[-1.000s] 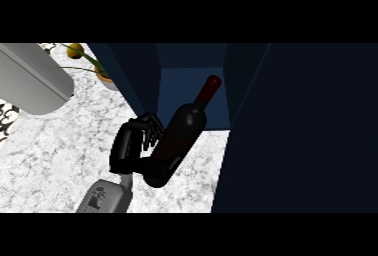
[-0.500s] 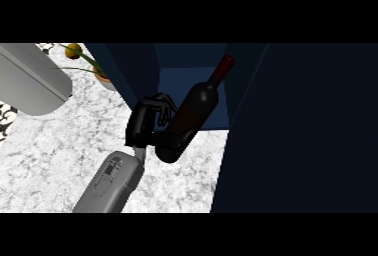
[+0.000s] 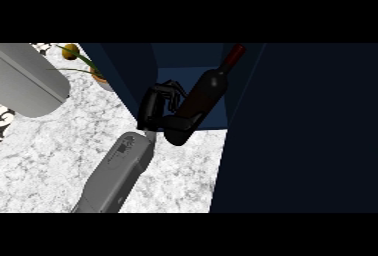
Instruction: Pick up the wine, place it into the cabinet and close the cabinet
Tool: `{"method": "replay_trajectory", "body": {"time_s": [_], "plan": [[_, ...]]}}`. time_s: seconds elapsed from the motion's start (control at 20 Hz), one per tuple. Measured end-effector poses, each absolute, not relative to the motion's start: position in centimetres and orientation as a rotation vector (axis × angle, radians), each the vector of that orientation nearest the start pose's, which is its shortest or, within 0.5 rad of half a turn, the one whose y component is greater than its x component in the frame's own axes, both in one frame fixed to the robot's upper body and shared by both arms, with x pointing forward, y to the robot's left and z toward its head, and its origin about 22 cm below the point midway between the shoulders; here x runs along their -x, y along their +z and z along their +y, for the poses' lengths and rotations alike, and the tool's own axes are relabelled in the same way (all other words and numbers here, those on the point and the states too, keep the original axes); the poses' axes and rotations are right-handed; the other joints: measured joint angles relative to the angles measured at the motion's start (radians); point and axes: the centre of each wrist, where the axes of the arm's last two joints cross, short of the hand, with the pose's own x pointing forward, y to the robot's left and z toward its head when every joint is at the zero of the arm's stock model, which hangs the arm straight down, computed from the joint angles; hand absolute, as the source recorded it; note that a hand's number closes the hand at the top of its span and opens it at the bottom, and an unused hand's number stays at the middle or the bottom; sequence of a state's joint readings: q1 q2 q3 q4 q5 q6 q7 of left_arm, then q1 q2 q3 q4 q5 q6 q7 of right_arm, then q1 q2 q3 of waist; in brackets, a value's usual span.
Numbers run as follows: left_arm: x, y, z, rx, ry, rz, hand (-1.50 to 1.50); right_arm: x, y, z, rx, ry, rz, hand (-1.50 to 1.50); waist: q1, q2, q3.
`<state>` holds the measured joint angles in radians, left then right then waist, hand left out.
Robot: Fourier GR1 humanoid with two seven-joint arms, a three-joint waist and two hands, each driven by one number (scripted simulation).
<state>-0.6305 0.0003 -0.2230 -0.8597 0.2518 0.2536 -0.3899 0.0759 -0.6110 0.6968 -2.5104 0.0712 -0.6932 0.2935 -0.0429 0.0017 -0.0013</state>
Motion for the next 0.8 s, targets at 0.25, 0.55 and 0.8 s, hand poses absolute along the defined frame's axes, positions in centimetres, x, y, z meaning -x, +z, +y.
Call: {"method": "replay_trajectory", "body": {"time_s": [0.25, 0.55, 0.8], "plan": [[-37.2, -0.1, 10.5, 0.126, -0.081, -1.763, 1.5, -10.4, 16.5, -17.9, -0.084, 0.183, -1.938, -1.5, -0.009, 0.003, 0.0], [-38.8, 0.3, 9.7, 0.054, -0.123, -1.732, 1.5, -10.4, 16.4, -17.9, -0.097, 0.183, -1.954, -1.5, -0.02, 0.006, 0.0], [-39.9, 0.6, 9.5, -0.021, -0.132, -1.679, 1.5, -10.3, 16.2, -17.9, -0.113, 0.191, -1.96, -1.5, -0.037, 0.01, 0.001]]}}
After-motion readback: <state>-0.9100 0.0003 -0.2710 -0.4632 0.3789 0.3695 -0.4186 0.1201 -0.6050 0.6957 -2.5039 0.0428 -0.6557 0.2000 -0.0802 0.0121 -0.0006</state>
